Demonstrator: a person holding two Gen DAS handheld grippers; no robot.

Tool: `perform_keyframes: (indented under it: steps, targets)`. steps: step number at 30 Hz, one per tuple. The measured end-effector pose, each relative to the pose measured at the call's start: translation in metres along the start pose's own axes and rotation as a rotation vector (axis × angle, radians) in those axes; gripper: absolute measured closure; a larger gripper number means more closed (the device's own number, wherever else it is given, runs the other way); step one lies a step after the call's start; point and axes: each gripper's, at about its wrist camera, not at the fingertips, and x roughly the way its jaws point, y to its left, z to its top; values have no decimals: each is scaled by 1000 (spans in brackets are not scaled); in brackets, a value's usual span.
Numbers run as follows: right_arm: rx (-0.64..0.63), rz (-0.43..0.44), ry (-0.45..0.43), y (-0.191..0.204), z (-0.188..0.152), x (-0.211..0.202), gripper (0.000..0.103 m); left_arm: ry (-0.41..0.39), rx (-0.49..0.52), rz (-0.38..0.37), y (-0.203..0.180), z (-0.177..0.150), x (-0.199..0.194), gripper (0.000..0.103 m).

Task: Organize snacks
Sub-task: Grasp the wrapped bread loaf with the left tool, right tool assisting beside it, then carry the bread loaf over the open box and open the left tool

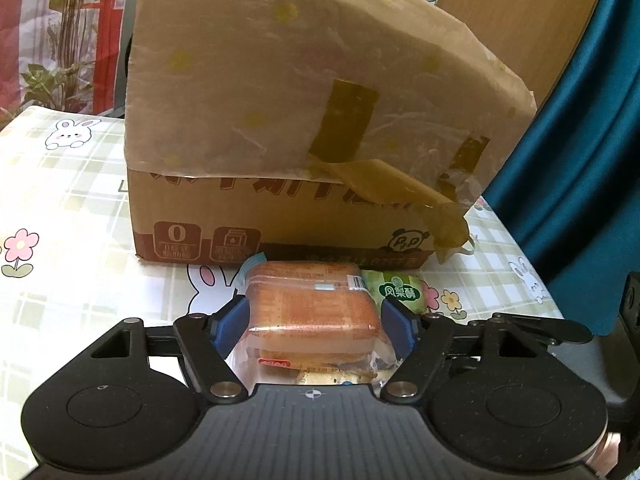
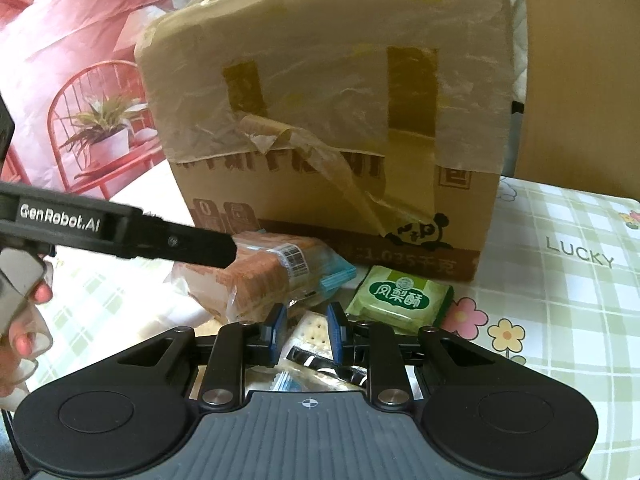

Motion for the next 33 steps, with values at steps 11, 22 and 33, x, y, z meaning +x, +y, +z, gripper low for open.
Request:
perform_keyframes:
  steps: [11, 22, 33]
  targets:
    - [-122, 44, -37, 22, 8, -24, 59, 9, -115, -87, 33, -3, -3, 39]
    - [-187, 36, 60, 33, 14, 15, 59, 45, -165, -138, 53, -6, 12, 42]
    - [-207, 56, 47, 35, 15, 4, 79, 39, -156, -183, 46, -13, 2, 72]
